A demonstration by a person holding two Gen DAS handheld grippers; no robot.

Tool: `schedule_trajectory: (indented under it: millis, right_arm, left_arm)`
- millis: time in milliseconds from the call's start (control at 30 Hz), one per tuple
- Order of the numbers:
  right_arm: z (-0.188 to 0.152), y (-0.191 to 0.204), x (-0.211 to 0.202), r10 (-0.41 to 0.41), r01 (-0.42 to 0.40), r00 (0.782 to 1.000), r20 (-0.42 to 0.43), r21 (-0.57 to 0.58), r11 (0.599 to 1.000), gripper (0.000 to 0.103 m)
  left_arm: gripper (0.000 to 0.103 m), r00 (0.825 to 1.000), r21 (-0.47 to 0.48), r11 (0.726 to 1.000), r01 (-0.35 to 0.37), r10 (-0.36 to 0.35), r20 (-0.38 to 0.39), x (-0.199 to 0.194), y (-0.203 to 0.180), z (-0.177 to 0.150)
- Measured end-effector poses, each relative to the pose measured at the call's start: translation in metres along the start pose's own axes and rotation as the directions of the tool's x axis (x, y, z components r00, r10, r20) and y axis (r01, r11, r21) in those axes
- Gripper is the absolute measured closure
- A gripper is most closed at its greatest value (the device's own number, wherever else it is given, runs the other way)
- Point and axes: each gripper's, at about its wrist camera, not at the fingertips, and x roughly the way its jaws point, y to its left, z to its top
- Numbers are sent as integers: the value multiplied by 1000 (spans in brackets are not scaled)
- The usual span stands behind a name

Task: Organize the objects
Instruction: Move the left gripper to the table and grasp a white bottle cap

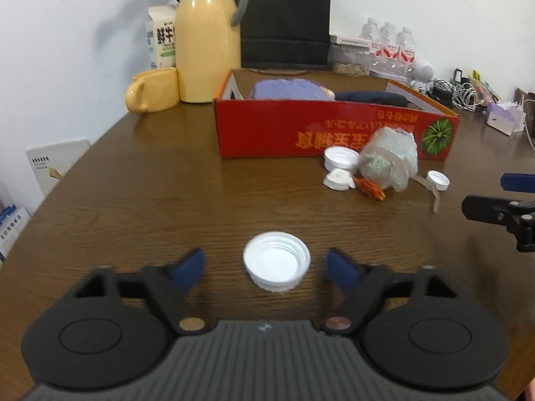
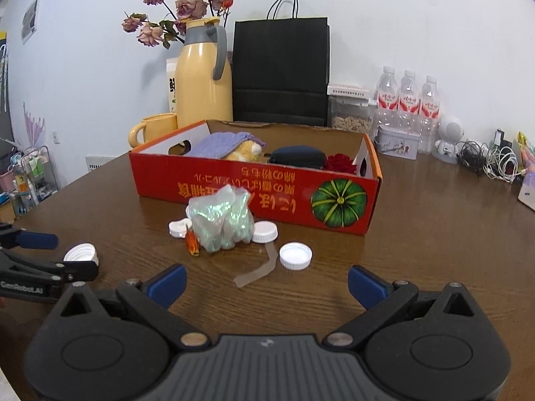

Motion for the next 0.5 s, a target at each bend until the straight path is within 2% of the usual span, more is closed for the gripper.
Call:
schedule_trajectory:
  millis: [33, 67, 167, 500]
  right_arm:
    - [-1, 0, 0, 0, 0, 1000, -3, 4, 1000, 0]
    - [-3, -1, 1, 0, 0, 1000, -6, 7, 1000, 0]
    - [-6, -3, 3, -3, 3, 1000, -18, 14, 1000, 0]
    - [-2, -16, 14, -41, 41, 999, -29, -6, 999, 0]
  left_arm:
    - [52, 1000, 9, 1000, -7, 7, 13, 0, -2, -1]
    - [62, 1000, 18, 1000, -3, 3, 21, -1, -4, -1]
    - [62, 999, 17, 999, 29, -30, 27, -1, -5, 0]
    - [62, 996, 4, 1000, 20, -21, 85, -6, -1, 17]
